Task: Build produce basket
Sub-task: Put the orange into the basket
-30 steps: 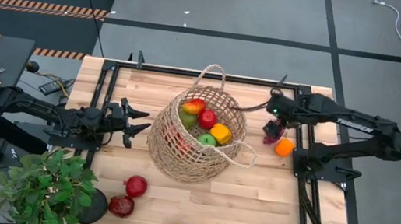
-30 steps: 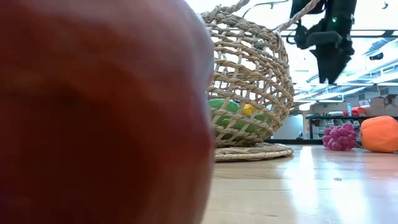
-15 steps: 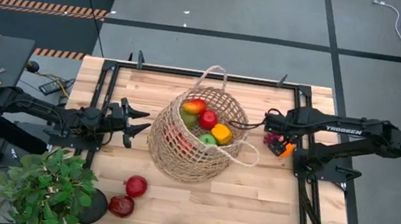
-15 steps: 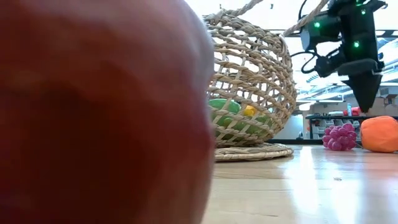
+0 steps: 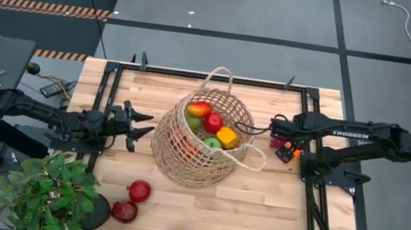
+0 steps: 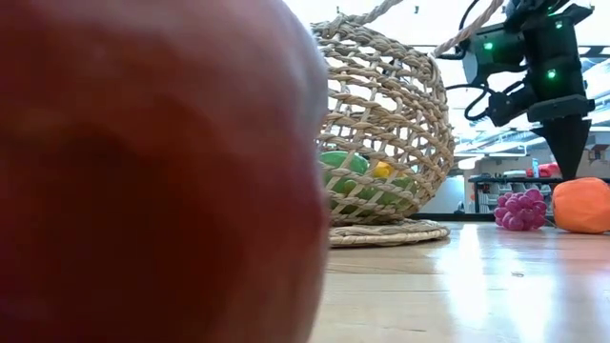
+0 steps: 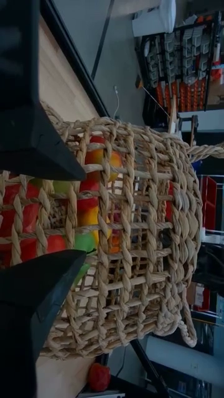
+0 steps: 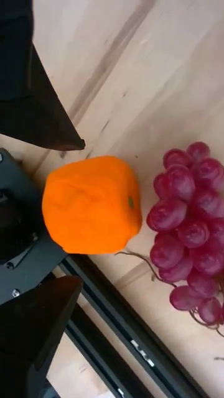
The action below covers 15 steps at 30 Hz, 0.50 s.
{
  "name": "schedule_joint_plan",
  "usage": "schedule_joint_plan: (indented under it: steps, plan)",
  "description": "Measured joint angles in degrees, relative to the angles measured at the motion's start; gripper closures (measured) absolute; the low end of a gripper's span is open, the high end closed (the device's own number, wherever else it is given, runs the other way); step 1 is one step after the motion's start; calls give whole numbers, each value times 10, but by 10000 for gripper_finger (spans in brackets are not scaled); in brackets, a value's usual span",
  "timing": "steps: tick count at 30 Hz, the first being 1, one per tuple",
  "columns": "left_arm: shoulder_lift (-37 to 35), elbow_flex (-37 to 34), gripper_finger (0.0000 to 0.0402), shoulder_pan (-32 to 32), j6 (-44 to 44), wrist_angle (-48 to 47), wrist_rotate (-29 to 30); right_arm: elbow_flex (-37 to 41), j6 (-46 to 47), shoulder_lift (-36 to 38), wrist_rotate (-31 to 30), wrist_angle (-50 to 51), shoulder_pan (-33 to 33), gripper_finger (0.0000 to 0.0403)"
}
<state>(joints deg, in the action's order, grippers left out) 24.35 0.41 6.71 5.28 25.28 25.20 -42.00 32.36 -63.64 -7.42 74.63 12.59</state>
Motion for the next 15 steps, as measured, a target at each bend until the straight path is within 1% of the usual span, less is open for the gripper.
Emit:
schedule_joint_plan:
  steps: [6,12,15]
  plan:
    - [0,0,206,0,0,0,0,0,-11,-27,11,-11,7,54]
    - [0,0,201,0,0,0,0,-1,-20,-76,40,-35,7,54]
    - [0,0,203,0,0,0,0,-1,-23,-99,43,-35,7,54]
